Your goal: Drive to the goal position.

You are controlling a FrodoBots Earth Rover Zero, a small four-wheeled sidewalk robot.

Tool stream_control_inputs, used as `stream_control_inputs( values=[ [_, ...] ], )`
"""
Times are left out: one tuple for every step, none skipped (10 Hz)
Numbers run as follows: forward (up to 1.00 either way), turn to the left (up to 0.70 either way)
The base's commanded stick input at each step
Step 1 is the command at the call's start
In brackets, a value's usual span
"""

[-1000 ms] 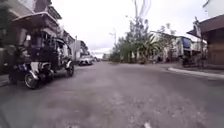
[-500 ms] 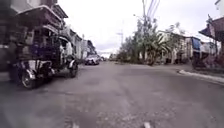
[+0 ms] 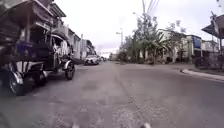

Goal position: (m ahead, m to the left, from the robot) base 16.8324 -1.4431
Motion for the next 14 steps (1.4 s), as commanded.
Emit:
stream_control_inputs(
  values=[
    [0.70,0.16],
    [0.70,0.31],
    [0.70,0.26],
    [0.70,0.03],
    [0.70,0.00],
    [0.70,0.00],
    [0.70,0.00],
    [0.70,0.00],
    [0.70,0.00],
    [0.70,0.00],
    [0.70,0.00],
    [0.70,0.00],
    [0.70,0.35],
    [0.70,0.35]
  ],
)
